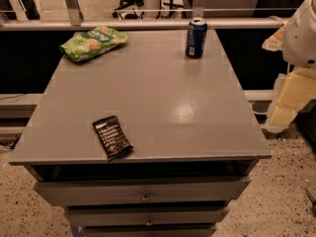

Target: Move rxbar chocolate near green rice chip bag

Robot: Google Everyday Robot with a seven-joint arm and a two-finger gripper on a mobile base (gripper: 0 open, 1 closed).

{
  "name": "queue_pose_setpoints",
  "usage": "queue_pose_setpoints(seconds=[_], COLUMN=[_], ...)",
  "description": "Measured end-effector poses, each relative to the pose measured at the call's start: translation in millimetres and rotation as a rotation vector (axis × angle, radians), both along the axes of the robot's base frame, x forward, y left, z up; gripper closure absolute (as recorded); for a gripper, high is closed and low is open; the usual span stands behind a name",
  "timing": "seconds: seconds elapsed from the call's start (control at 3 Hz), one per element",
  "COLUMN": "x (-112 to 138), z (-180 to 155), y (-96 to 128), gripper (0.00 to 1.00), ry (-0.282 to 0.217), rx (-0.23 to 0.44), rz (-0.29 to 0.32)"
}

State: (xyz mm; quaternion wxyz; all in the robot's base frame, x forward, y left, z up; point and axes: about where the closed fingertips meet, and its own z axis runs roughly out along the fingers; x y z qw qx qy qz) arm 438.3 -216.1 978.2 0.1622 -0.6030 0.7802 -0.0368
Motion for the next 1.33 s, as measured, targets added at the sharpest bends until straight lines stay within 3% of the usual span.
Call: queue_pose_setpoints(seconds=[0.33, 0.67, 1.0, 1.33], x=[0, 18, 33, 35], z=[0, -12, -38, -62], y=[0, 46, 107, 157], gripper=[0.0, 0.0, 0.0, 0.0], ry=[0.0, -0.016, 0.004, 0.048], rx=[0.0, 0.014, 0.055, 0.096], rz=[0.0, 0.053, 0.06, 0.01])
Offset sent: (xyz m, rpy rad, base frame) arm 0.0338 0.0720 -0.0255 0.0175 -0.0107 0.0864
